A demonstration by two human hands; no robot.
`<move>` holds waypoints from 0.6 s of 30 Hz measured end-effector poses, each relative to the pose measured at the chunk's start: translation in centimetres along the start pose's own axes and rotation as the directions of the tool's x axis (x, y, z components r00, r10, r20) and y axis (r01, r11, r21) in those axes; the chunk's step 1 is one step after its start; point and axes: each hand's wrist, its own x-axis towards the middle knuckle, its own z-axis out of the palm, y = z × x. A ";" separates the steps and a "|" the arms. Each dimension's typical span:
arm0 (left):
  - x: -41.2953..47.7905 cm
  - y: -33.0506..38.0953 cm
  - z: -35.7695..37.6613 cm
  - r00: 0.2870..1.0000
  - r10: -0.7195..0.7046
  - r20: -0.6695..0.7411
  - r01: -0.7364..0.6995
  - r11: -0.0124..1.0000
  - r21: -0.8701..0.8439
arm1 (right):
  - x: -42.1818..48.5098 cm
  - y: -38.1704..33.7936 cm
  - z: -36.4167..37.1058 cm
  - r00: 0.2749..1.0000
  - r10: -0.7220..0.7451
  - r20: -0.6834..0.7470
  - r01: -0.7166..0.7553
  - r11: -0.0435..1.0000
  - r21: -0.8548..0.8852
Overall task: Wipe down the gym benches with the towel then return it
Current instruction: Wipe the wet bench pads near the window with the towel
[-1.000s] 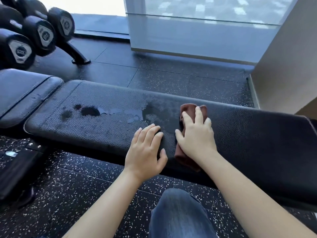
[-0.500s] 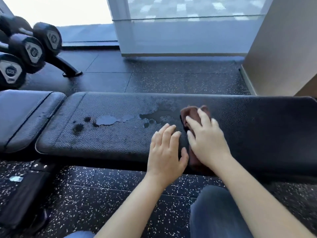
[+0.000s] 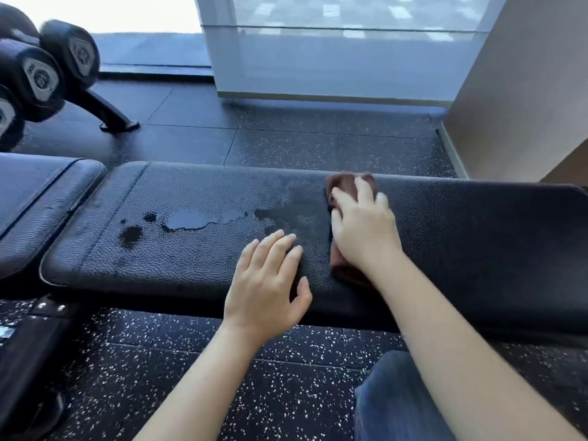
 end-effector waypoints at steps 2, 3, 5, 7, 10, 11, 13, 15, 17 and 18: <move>0.0 -0.1 0.0 1.000 0.000 -0.009 0.000 1.000 0.003 | -4.9 -0.7 -0.1 0.996 -0.059 -0.064 0.061 0.998 0.022; 0.1 -0.1 0.1 1.000 -0.001 -0.017 0.002 1.000 0.007 | -6.7 -1.2 -0.3 0.995 -0.064 -0.081 0.066 0.997 0.032; 0.1 -0.1 0.2 0.999 -0.007 -0.035 0.007 1.000 0.014 | -7.8 -1.3 -0.1 0.991 -0.068 -0.116 0.073 0.997 0.036; 0.0 -0.1 0.3 0.999 -0.009 -0.044 0.010 1.000 0.012 | -5.3 -1.1 0.0 0.990 -0.086 -0.111 0.092 0.994 0.054; 0.1 -0.1 0.2 0.999 -0.018 -0.034 0.018 1.000 0.017 | 2.3 -0.4 0.7 1.000 -0.011 -0.018 0.012 0.999 0.045; 0.1 -0.1 0.2 0.999 -0.019 -0.026 0.020 1.000 0.018 | 4.9 -0.5 0.6 0.998 0.034 0.048 -0.036 0.999 0.035; -0.1 0.0 0.0 1.000 -0.021 -0.008 0.021 1.000 0.013 | 7.7 -0.9 0.6 0.987 0.102 0.126 -0.101 0.995 -0.012; -0.1 0.0 -0.2 0.999 -0.031 0.018 0.031 1.000 0.000 | 7.1 -1.3 0.7 0.990 0.091 0.111 -0.087 0.995 -0.038; 0.1 0.1 -0.4 0.998 -0.045 0.037 0.045 0.999 -0.009 | 3.3 -1.4 0.5 0.999 0.012 0.036 -0.011 0.999 -0.043; 0.1 0.1 -0.4 0.998 -0.051 0.048 0.052 0.999 -0.015 | 0.5 -1.5 0.4 0.999 -0.040 -0.015 0.040 0.999 -0.034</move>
